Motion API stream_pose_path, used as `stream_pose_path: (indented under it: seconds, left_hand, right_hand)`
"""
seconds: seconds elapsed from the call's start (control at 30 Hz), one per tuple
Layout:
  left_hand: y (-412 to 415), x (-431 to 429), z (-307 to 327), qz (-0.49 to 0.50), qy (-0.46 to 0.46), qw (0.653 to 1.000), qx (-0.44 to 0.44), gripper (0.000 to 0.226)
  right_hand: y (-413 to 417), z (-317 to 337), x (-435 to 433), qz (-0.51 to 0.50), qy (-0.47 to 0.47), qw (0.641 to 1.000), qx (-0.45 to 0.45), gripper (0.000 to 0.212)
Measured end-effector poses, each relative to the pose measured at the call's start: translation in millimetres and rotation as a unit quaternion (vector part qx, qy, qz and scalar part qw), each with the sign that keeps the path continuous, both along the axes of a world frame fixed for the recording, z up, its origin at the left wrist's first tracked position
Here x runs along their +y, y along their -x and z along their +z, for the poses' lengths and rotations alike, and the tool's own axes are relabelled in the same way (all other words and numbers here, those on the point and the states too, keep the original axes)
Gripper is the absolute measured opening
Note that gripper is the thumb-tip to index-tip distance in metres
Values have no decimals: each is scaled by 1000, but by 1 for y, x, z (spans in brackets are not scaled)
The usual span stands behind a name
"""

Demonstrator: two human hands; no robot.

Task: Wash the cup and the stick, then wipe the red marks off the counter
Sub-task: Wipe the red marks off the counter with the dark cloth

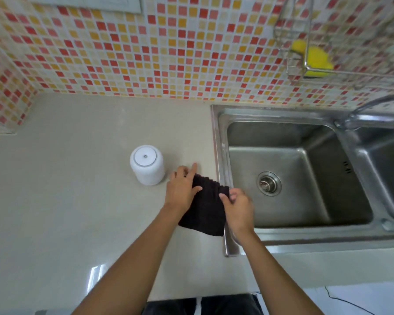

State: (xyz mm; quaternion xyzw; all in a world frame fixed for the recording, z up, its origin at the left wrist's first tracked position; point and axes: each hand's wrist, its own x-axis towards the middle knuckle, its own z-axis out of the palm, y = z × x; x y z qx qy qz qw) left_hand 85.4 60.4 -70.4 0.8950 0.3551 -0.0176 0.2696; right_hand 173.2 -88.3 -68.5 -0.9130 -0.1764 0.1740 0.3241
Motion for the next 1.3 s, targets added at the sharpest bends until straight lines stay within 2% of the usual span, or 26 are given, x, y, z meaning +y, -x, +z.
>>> stream_pose_path:
  seconds: [0.1,0.2,0.3,0.43,0.47,0.57,0.77,0.87,0.97,1.03,1.13,1.3]
  left_hand:
    - [-3,15,0,-45,45,998,-10,42]
    - [3,15,-1,-38,36,998,-30,23]
    - [3,5,6,-19,38,998,-43,16]
    - [-17,-8,28,-4,72,997,-38,13]
    - [-24,-12,38,1,80,996,-45,14]
    - [-50,-27,73,10,80,993,-83,14]
    - [-118,-50,169,-7,52,980,-194,11]
    - [-157,-59,225,-20,31,969,-244,15]
    - [-193,-64,269,-34,20,959,-281,12]
    - [-216,-66,290,-50,12,955,-293,18]
    - [-258,-63,310,-62,-7,955,-289,21]
    - [-326,-46,319,-63,7,959,-275,24]
  right_hand:
    - [-14,2,4,-8,-11,1000,28,19]
    - [-27,-3,-1,-38,-54,991,112,24]
    - [-40,-3,-12,-32,-81,980,177,21]
    - [-71,2,-24,-7,-112,973,203,17]
    - [-83,5,-28,8,-122,971,206,23]
    - [-128,24,-42,45,-169,966,188,35]
    - [-203,161,-76,97,-261,954,112,11]
    - [-241,216,-88,117,-301,939,115,9]
    - [-278,256,-94,111,-327,935,80,11]
    - [-305,278,-93,101,-334,936,55,15]
    - [-349,301,-86,90,-333,939,16,11]
    - [-406,316,-66,72,-280,957,27,13]
